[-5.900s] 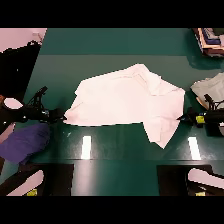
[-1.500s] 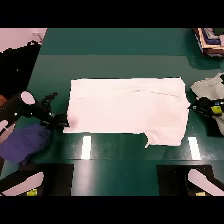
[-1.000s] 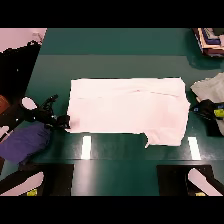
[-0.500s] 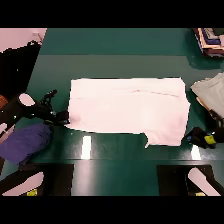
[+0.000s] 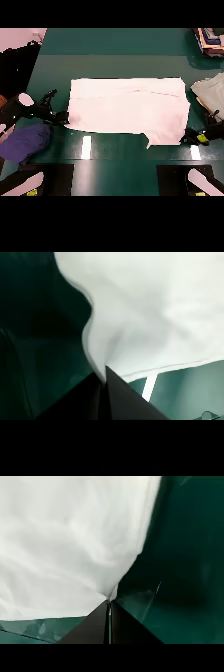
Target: Fold the shirts.
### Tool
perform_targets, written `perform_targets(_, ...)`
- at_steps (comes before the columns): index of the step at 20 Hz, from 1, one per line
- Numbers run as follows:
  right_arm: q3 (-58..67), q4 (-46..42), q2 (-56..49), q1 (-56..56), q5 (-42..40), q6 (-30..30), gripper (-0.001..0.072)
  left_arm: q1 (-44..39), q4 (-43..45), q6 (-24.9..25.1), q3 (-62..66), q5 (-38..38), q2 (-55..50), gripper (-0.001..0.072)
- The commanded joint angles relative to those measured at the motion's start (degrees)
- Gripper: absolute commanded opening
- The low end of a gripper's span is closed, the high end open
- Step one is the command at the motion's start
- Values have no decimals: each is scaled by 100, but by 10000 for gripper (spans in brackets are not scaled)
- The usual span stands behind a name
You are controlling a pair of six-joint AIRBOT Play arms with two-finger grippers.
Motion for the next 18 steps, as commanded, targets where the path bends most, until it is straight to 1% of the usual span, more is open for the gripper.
perform_targets(1, 341, 2, 437, 225, 446, 4, 16, 7, 640, -280, 4, -273, 638, 23)
perform_targets(3, 485, 0, 940, 345, 802, 9, 15, 7, 966, -306, -39, -841, 1217, 23)
perform_targets(5, 503, -20, 1469, 472, 1283, 50, 14, 7, 1040, -321, -212, -1377, 1805, 23)
perform_targets(7, 503, -232, 2033, 647, 1834, 431, 14, 7, 951, -601, -474, -1996, 2389, 24)
perform_targets(8, 511, -249, 2319, 721, 2074, 455, 14, 7, 800, -669, -575, -2356, 2653, 24)
perform_targets(9, 516, -251, 2590, 839, 2153, 568, 13, 7, 658, -726, -590, -2680, 2883, 25)
perform_targets(10, 542, -251, 2787, 951, 2131, 680, 13, 7, 586, -758, -538, -2782, 3025, 24)
perform_targets(11, 654, -251, 2892, 1047, 2063, 745, 13, 7, 597, -758, -420, -2691, 3051, 24)
perform_targets(13, 1117, -251, 2699, 1222, 1794, 841, 13, 7, 654, -756, -107, -2127, 2892, 24)
perform_targets(15, 1738, -251, 2111, 1423, 1425, 850, 13, 7, 675, -752, 179, -1497, 2468, 24)
perform_targets(18, 2721, -256, 916, 1770, 750, 848, 12, 7, 748, -715, 608, -645, 1495, 24)
